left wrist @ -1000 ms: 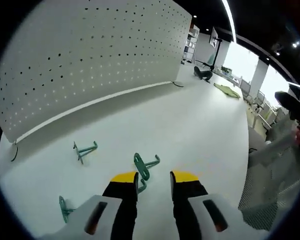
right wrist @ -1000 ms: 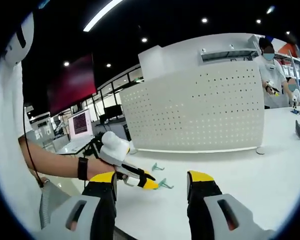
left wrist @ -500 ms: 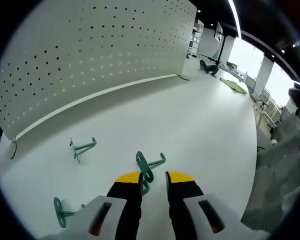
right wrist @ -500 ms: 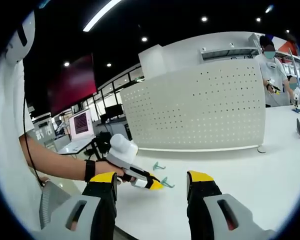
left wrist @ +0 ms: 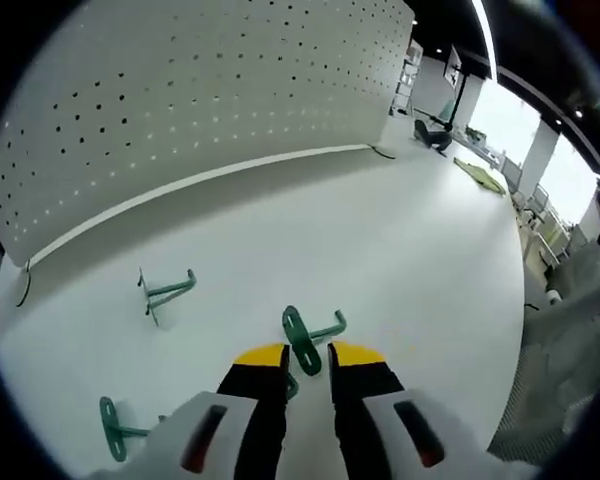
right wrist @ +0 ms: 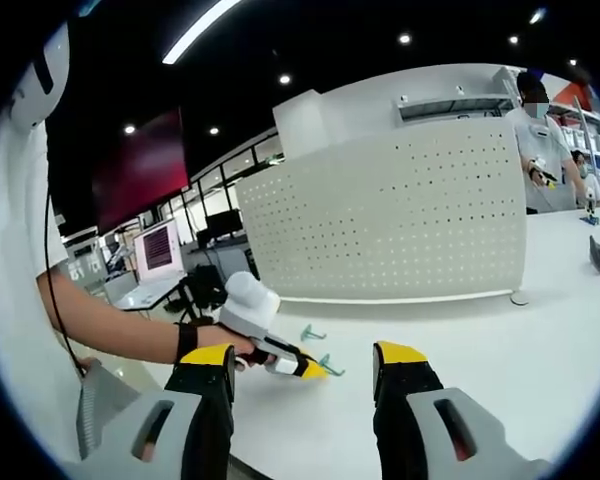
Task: Insert the hook assembly into the mounting plate slot until the hook locks in place.
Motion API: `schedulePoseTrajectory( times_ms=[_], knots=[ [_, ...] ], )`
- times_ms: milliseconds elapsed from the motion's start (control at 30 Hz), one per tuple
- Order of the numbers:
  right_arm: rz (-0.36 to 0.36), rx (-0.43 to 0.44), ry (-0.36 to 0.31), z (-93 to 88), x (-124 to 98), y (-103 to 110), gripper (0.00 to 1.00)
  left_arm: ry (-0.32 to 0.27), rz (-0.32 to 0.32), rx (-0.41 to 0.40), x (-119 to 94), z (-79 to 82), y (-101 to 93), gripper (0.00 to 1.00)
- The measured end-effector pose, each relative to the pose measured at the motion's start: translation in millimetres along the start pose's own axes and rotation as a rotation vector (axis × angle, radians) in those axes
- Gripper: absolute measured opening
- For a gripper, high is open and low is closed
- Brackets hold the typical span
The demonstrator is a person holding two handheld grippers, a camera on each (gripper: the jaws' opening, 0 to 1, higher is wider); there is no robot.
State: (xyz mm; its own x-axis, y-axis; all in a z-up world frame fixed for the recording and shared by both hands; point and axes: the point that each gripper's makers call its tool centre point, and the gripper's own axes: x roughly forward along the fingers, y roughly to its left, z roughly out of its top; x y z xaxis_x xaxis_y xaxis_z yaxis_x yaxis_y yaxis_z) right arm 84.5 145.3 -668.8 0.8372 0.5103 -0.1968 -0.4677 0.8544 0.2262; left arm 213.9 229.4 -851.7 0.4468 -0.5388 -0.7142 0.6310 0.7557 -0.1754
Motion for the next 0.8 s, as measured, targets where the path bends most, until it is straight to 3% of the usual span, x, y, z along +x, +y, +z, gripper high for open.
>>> schedulePoseTrajectory(
  times_ms=[500,800],
  knots=[
    [0.007,-0.003,0.008,-1.6,2,2,0.56,0.01,-0.054,-0.027,0,-2.5,-4.6,0.04],
    [0.012,-0.002,0.002,-0.2,3,3,0.56,-0.039,-0.066,-0.009,-10,7.2,-9.0,0.04]
  ],
)
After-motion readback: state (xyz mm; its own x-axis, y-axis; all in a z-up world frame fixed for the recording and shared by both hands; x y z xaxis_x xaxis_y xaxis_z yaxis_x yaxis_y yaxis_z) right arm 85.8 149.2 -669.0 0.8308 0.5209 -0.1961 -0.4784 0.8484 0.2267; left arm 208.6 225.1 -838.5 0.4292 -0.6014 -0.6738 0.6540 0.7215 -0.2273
